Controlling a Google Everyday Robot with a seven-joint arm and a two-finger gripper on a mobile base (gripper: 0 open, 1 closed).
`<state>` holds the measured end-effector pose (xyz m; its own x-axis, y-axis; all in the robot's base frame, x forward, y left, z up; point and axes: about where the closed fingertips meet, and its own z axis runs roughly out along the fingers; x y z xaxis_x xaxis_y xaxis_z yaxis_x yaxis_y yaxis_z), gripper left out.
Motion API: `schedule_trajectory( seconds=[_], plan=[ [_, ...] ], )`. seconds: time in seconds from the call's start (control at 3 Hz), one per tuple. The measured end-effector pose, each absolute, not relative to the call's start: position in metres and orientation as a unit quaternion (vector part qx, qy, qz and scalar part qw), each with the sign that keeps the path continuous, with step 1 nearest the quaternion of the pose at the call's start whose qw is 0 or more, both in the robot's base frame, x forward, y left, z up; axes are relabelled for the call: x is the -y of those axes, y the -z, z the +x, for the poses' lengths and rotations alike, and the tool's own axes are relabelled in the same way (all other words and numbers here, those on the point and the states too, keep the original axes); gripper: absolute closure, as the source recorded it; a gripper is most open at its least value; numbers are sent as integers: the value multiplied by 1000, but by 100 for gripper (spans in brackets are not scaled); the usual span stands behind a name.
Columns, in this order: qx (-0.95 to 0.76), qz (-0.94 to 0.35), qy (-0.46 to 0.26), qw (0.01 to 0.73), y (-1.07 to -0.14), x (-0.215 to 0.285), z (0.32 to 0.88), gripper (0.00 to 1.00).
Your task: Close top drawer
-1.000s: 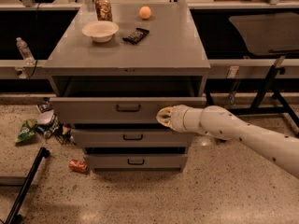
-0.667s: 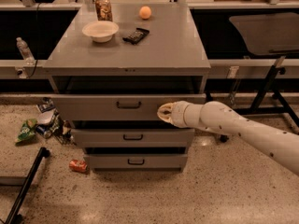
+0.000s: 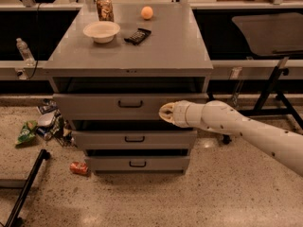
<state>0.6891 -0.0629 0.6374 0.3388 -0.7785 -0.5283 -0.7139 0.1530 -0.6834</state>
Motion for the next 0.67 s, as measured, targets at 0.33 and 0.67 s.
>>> schedule_trajectory(
  seconds=[0.33, 0.67],
  plan=[
    [-585, -650, 2, 486, -637, 65, 664, 100],
    [-607, -630, -65, 480, -657, 80, 624, 100]
  ],
)
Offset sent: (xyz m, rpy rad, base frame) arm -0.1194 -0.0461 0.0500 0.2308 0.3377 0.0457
